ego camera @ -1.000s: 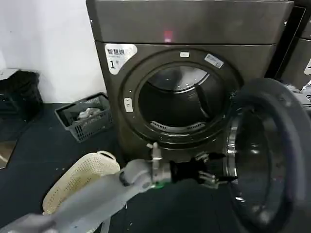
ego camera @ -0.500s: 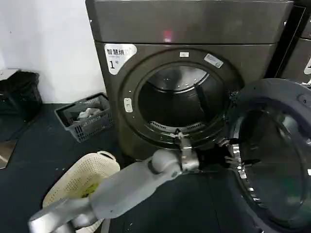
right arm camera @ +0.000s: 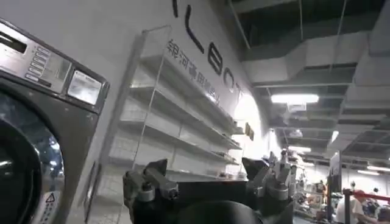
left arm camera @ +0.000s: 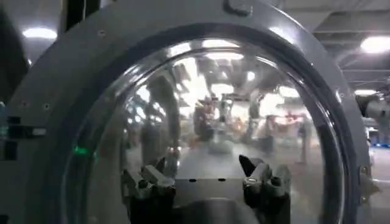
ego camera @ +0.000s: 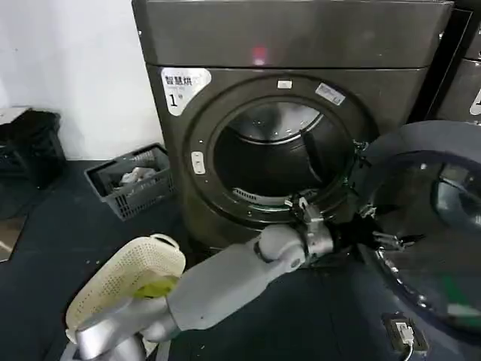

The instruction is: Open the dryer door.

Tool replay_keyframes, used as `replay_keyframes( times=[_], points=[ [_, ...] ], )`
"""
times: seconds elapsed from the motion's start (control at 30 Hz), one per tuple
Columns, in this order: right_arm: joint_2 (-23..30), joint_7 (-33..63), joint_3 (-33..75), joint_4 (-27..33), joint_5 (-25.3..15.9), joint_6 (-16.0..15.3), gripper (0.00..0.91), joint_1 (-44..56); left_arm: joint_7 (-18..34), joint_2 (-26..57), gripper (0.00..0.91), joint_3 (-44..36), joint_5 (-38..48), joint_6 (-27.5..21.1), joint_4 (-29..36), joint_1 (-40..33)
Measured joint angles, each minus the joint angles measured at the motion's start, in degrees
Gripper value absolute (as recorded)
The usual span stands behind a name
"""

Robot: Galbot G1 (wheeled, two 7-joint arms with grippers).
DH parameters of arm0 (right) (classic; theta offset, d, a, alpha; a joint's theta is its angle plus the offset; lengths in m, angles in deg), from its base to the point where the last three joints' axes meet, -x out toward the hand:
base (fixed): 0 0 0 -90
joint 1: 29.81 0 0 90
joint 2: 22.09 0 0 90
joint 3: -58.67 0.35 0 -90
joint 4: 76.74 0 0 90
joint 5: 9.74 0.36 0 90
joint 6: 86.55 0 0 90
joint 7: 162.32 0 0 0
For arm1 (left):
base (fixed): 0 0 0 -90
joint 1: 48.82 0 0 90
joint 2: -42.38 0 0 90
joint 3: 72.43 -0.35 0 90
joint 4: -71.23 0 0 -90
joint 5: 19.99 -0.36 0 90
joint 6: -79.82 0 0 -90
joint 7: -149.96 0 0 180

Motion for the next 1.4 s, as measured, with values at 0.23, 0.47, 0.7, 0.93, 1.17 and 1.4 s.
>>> replay_keyframes(
  times=[0.23,0.47,0.7,0.93,1.17,1.4],
  points=[
    [0.08,-0.63,-0.14,-0.06,-0.02,0.17,0.907,0.18,5.93,-3.28,0.907,-0.17,-2.19,3.53,-2.64,-0.30],
    [0.15,-0.90,0.37,0.38,0.06,0.56,0.907,0.66,7.70,-2.88,0.907,-0.15,-2.33,7.61,-2.17,-0.16],
    [-0.09,-0.89,0.51,0.57,0.13,0.61,0.907,0.30,7.47,1.69,0.907,-0.32,0.49,18.50,0.30,0.01],
    [-0.64,-0.87,0.30,0.50,0.09,0.66,0.907,-0.40,8.41,11.13,0.907,-0.66,1.15,22.87,7.21,1.72],
    [-0.98,-0.23,1.14,1.10,-1.68,1.36,0.907,-1.29,9.43,23.37,0.907,0.16,4.67,22.60,16.85,4.03],
    [-1.77,1.59,3.67,0.70,-3.08,0.11,0.907,-2.16,10.67,37.80,0.907,0.28,5.38,18.22,25.90,5.89]
  ],
)
